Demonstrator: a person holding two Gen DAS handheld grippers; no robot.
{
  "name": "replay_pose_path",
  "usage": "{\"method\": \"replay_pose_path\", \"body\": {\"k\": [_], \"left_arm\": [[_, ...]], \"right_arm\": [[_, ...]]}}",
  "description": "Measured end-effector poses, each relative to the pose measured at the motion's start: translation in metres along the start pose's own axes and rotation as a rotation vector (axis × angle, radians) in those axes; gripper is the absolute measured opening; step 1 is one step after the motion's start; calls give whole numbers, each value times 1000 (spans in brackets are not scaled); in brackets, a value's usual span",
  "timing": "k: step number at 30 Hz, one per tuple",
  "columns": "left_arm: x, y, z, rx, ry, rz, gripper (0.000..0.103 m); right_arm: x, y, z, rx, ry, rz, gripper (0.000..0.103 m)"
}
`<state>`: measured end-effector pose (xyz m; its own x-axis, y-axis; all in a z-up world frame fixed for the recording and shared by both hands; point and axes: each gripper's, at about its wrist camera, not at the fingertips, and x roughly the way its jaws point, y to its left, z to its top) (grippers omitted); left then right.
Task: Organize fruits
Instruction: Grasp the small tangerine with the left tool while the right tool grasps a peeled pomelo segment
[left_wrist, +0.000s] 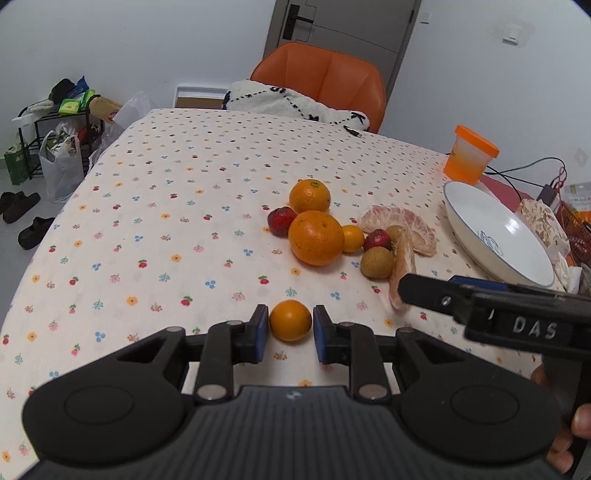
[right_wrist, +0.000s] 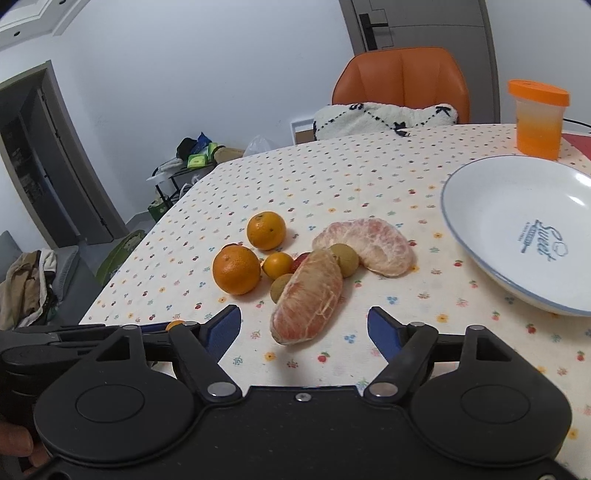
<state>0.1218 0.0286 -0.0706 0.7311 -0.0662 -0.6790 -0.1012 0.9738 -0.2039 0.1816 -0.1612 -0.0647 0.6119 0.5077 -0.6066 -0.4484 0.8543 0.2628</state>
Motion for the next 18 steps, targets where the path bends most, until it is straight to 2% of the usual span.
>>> {"method": "replay_pose_path", "body": {"k": [5,8,10,13,18], "left_arm": [[2,0,1,5,-7,-3,23],[1,1,4,-4,-13,-11,23],[-1,0,5,0,-26,-7,23],[-2,-1,7,1,-30,-11,23],[-2,-2,9,-11,-41,-31,23]], "right_arm": [[13,1,1,4,13,-12,69],[16,1,2,-7,8,-28,61],[18,-2,3,1,3,-40,44],[15,-13,5,52,4,-42,30],[15,-19,4,62,2,-25,30]]}}
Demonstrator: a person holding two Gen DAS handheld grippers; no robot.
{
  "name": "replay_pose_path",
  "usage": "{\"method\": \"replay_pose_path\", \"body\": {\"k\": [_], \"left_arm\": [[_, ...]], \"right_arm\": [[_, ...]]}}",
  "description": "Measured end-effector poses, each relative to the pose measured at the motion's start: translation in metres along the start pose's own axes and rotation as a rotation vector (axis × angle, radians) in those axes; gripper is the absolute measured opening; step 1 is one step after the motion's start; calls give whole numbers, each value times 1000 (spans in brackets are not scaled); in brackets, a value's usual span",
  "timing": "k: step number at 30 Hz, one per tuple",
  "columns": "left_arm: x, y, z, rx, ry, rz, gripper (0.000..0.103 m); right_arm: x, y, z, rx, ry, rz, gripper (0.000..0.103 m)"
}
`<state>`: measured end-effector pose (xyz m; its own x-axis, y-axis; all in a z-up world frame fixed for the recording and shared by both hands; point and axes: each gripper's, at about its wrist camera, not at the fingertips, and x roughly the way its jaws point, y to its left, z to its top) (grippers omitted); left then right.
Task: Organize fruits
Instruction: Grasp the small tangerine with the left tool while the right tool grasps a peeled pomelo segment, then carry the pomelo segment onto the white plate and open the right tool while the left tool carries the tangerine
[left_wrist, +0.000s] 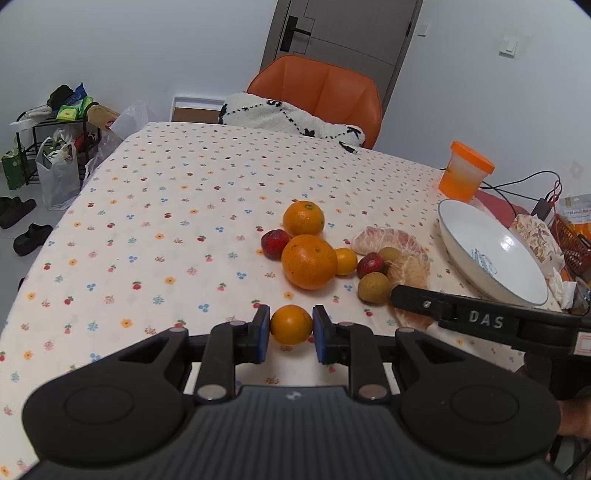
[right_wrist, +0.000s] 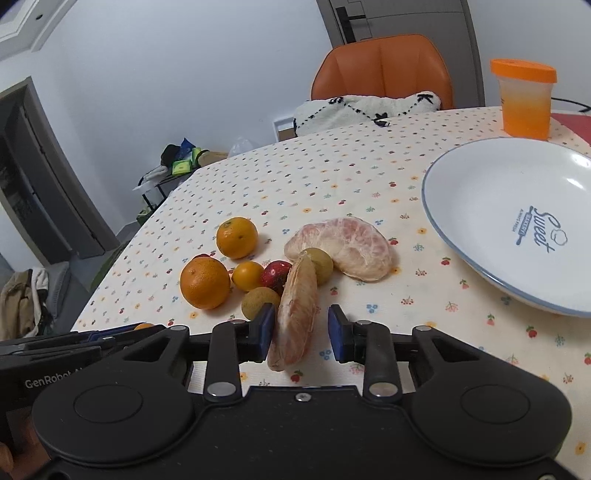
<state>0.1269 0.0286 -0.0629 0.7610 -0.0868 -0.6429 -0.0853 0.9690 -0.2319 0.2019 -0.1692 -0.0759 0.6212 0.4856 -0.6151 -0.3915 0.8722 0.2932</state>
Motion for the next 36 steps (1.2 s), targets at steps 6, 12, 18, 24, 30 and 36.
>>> {"method": "replay_pose_path", "body": {"k": [6,12,18,24,30,36], "left_arm": [[-3,-5,4,18,-14,-13,23],[-5,-16,13,37,-35,-28,23],[-6,-39,21,75,-58,-59,23],[-7,-61,24,96,-81,-86,23],[-6,-81,29,117,-94,-105,23],[-2,-103,31,150,-103,-129,23]], "right_arm": [[5,11,-2,-38,-16,-23,21],[-13,4,-3,-21,-53,3,20],[-37,-11,-1,14,-105,13,20],[-53,-24,3,9,-144,-11,20],[-72,-34,3,8,-192,-13,20],[-84,-55,5,31,-232,-31,20]]}}
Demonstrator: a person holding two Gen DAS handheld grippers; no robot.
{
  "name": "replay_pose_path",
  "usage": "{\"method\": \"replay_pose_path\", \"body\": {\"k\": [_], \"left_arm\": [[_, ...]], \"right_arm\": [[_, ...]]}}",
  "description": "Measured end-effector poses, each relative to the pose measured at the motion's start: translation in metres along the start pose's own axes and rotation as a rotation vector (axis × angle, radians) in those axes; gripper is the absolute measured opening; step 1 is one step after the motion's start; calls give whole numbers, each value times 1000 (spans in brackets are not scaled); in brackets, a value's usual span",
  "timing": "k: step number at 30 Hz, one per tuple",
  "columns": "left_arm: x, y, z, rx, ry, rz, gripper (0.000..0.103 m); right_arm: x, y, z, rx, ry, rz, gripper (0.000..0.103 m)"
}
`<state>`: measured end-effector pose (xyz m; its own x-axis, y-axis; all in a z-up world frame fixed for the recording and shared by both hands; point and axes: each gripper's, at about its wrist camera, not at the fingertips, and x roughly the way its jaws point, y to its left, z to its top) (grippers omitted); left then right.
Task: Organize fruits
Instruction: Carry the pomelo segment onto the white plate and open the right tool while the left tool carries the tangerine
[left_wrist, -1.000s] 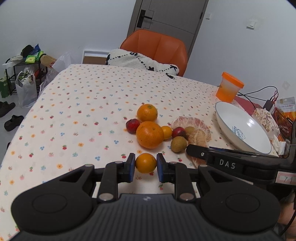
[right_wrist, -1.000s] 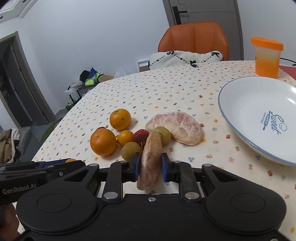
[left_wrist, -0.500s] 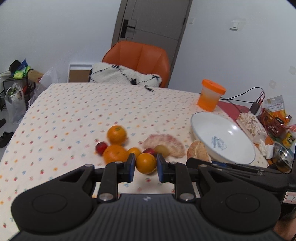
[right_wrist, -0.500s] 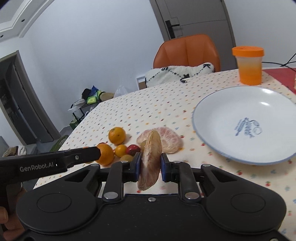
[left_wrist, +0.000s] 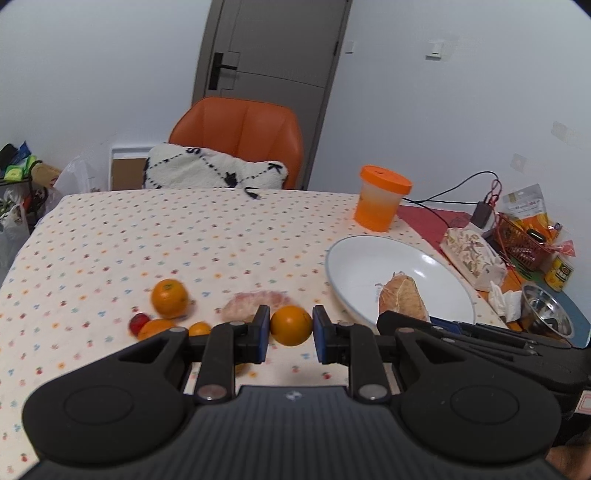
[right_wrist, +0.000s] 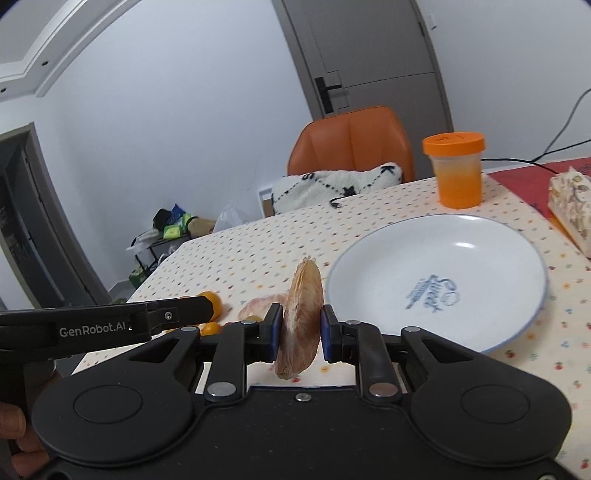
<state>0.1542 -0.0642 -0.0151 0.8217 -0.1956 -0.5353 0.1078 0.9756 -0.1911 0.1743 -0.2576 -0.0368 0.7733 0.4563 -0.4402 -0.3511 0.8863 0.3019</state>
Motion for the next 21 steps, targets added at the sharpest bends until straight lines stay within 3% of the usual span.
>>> {"method": "replay_pose_path", "body": {"k": [21], "left_arm": [[56,-46,13,57,33,-50,23]], "right_arm": [[-2,-59,6,33,-45,-131,20]]}}
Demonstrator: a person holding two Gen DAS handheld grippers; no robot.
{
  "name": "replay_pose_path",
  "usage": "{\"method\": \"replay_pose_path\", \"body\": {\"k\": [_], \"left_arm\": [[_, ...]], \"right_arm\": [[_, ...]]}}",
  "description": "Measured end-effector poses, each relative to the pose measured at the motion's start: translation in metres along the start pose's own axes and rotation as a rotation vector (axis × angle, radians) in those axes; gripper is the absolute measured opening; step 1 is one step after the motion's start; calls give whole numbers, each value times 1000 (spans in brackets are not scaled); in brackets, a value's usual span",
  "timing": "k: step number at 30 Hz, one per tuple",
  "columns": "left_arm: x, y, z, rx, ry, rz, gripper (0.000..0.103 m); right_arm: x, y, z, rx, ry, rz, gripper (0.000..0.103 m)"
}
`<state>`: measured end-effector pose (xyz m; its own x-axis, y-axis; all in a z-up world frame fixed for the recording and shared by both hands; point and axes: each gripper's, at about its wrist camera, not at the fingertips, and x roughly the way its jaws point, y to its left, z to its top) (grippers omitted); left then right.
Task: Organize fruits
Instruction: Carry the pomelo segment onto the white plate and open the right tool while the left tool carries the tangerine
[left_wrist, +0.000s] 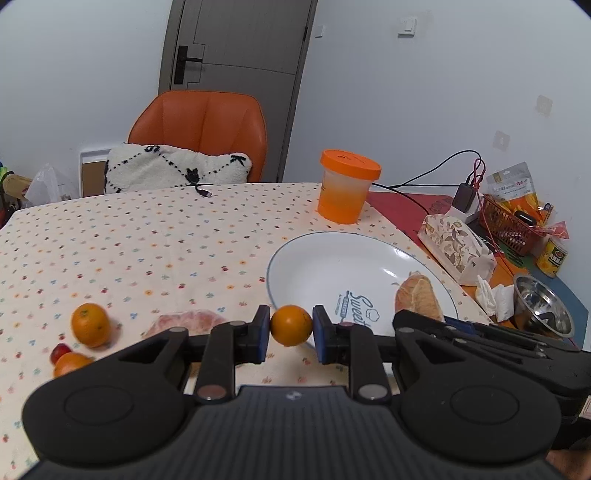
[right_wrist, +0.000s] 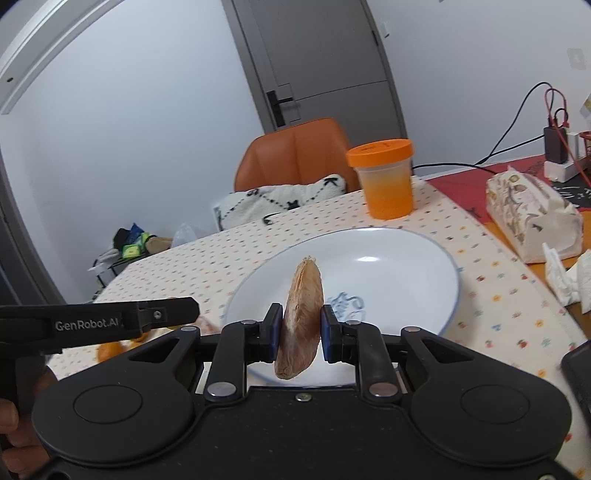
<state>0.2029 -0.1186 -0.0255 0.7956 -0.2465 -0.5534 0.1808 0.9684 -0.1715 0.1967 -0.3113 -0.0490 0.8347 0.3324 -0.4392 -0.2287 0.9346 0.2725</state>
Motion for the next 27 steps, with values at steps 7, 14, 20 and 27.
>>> {"method": "replay_pose_path", "body": {"k": [7,14,20,27], "left_arm": [[23,-10,8,8,23,-28,23],[45,-23,12,39,55,-38,23],[53,-30,12,28,48,-21,24],[44,-28,16,16,36,13,60]], "right_arm": [[15,-19,3,4,4,-60,20],[19,-31,4,9,-9,-114,21],[13,-37,3,14,-40,-149,43],[1,-30,2,16,-65,-142,56]]}}
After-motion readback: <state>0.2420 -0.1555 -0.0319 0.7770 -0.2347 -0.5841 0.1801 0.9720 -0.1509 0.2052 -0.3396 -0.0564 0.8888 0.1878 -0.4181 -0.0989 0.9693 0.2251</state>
